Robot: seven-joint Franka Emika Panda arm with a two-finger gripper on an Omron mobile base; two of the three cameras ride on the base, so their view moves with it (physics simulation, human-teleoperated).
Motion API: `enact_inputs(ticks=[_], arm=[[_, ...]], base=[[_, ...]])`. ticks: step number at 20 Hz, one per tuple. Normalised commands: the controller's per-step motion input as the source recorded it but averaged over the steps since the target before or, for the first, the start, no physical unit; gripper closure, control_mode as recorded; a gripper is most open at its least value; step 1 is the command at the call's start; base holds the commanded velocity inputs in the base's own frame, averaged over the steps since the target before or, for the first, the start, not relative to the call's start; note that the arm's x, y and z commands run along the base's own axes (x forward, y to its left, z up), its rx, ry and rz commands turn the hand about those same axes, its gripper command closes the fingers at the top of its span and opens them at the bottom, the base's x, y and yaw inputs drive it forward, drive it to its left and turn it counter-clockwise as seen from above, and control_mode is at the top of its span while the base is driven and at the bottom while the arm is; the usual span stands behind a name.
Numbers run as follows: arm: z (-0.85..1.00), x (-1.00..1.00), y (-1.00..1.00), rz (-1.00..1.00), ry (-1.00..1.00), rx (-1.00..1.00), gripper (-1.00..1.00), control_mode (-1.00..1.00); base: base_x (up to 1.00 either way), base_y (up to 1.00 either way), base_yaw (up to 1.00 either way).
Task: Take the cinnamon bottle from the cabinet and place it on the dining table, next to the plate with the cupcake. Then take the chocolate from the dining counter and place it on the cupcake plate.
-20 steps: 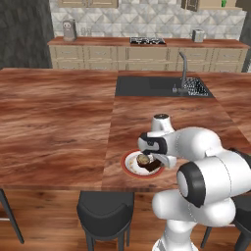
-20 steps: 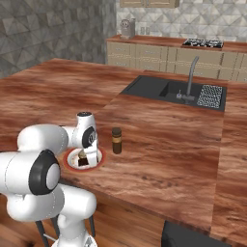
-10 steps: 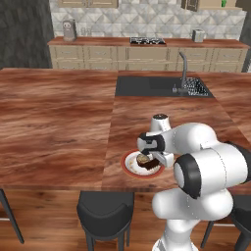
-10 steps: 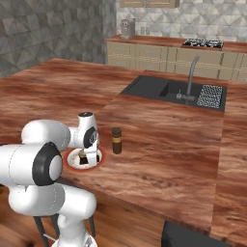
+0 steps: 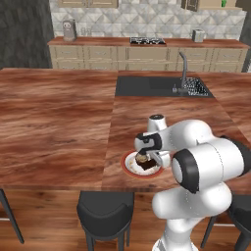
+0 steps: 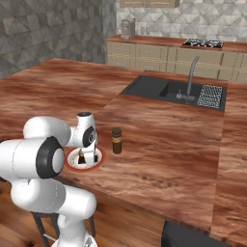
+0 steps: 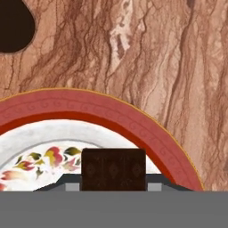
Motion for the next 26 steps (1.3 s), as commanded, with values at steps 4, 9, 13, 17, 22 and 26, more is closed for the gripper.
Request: enact_inputs(ticks=[4, 9, 13, 17, 22, 26], arm=[[-0.02, 0.00, 0.03, -0.04, 0.00, 0.00, -1.00, -1.00], [-0.01, 0.00, 0.00, -0.04, 0.00, 0.00, -1.00, -1.00], [-0.01, -0.03, 0.00, -0.03, 0.00, 0.00, -1.00, -1.00], [0.22, -0.06, 0.00, 0.00, 0.00, 0.00, -1.00, -1.00], [0.54, -0.25, 0.00, 0.00, -0.01, 0.00, -1.00, -1.00], [0.46, -0.43, 0.00, 0.03, 0.00, 0.00, -1.00, -1.00]], base=[[0.00, 0.00, 0.00], [0.00, 0.00, 0.00], [0.00, 0.00, 0.00], [0.00, 0.00, 0.00], [0.00, 0.00, 0.00], [0.00, 0.00, 0.00]])
